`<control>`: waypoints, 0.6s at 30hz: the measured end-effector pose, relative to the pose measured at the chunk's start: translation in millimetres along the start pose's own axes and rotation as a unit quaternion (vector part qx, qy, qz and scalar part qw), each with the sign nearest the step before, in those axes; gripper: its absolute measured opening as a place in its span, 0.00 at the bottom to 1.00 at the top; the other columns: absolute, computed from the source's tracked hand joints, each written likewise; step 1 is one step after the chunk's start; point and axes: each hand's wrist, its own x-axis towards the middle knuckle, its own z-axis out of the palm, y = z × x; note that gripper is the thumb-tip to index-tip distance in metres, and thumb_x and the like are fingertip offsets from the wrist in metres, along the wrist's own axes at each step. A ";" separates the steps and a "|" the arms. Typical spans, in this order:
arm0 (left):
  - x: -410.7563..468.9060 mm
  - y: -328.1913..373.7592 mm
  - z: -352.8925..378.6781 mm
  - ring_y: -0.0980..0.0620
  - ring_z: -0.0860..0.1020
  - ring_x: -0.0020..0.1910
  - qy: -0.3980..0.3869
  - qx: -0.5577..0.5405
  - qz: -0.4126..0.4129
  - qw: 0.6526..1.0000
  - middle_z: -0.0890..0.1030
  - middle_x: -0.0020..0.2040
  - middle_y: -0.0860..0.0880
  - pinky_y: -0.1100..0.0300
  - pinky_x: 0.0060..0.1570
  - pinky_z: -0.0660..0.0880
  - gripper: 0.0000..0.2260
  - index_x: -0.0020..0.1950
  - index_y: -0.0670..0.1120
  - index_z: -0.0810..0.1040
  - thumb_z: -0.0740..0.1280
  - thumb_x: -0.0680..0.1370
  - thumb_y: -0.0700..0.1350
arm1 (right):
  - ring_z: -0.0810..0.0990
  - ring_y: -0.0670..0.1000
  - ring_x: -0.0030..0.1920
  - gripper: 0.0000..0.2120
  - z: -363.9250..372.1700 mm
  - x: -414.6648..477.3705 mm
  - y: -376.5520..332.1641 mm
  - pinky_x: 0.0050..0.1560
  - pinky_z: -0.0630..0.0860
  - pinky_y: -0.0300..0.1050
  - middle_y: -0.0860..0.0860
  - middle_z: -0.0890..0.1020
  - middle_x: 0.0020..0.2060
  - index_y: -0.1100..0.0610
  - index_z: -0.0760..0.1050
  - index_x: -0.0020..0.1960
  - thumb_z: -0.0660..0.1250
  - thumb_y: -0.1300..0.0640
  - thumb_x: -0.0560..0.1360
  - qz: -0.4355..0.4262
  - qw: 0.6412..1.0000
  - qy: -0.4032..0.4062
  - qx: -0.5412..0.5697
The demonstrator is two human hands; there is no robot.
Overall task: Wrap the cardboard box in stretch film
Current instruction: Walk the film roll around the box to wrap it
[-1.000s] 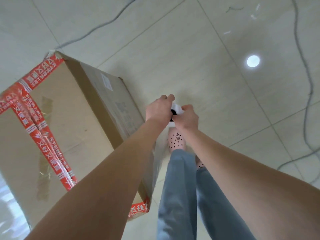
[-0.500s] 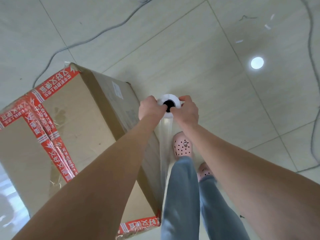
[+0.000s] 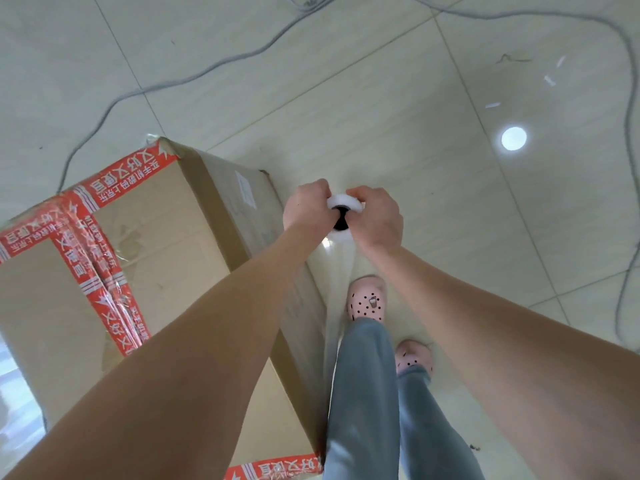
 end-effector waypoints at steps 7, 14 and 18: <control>15.0 -11.0 -8.0 0.42 0.81 0.45 0.007 -0.206 -0.169 0.964 0.80 0.49 0.43 0.51 0.45 0.80 0.09 0.48 0.41 0.72 0.68 0.73 0.44 | 0.77 0.56 0.51 0.17 1.2 17.5 -27.5 0.48 0.73 0.45 0.53 0.73 0.56 0.51 0.70 0.62 0.65 0.56 0.73 0.051 0.998 -0.016 0.023; 26.5 -4.4 -22.1 0.42 0.77 0.48 -0.005 0.047 0.029 0.998 0.73 0.54 0.44 0.55 0.38 0.70 0.14 0.61 0.43 0.70 0.63 0.75 0.38 | 0.75 0.52 0.42 0.14 6.9 27.1 -36.2 0.30 0.63 0.38 0.54 0.77 0.53 0.51 0.72 0.57 0.66 0.59 0.72 0.054 0.997 -0.034 0.046; 35.0 -0.9 -26.9 0.41 0.77 0.48 -0.008 0.132 0.087 0.987 0.74 0.53 0.44 0.54 0.38 0.70 0.13 0.59 0.44 0.73 0.62 0.75 0.38 | 0.77 0.53 0.43 0.13 8.1 32.6 -37.9 0.36 0.67 0.42 0.53 0.78 0.52 0.50 0.72 0.54 0.66 0.58 0.71 0.046 0.997 -0.045 0.037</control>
